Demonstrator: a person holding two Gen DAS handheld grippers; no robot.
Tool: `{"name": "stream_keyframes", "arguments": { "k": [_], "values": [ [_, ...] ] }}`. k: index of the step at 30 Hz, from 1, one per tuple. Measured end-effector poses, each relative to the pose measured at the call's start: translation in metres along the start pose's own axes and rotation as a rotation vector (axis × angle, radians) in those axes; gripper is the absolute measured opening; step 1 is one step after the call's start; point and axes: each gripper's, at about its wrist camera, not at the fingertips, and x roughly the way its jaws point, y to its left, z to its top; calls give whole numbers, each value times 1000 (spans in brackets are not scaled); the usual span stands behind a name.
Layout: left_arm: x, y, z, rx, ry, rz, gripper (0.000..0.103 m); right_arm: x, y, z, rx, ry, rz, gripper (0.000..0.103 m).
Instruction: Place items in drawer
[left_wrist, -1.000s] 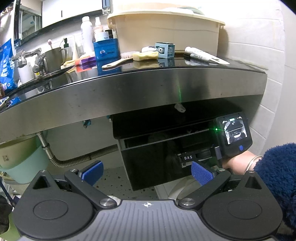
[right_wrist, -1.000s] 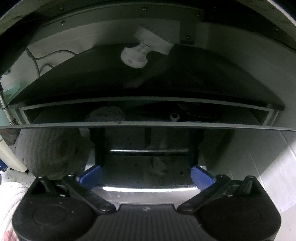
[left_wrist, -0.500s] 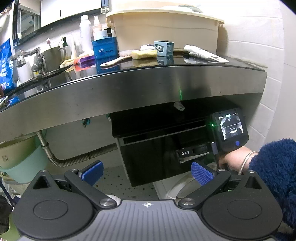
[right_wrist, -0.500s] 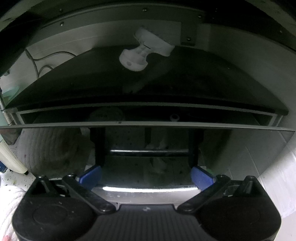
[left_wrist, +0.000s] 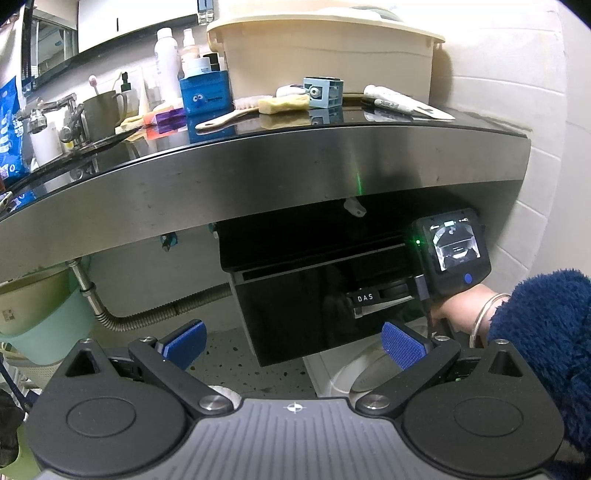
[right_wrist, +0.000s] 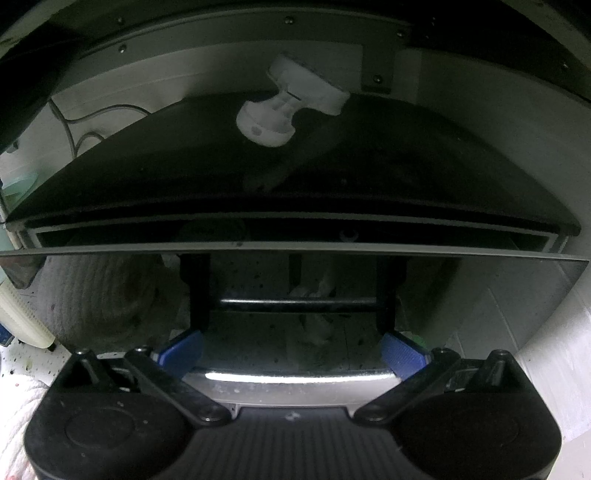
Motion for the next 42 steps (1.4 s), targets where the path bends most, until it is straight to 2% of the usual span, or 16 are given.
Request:
{"name": "stream_keyframes", "arguments": {
  "k": [10, 23, 36, 42],
  "values": [
    [-2, 0, 0, 16, -18, -9, 102, 15, 0, 12, 5, -23, -1, 103],
    [6, 0, 1, 25, 11, -18, 102, 24, 1, 20, 7, -35, 0, 103],
    [14, -1, 1, 25, 39, -41, 102, 28, 0, 32, 11, 22, 3, 103],
    [18, 3, 3, 11, 64, -15, 102, 18, 2, 35, 5, 34, 2, 103]
  ]
}}
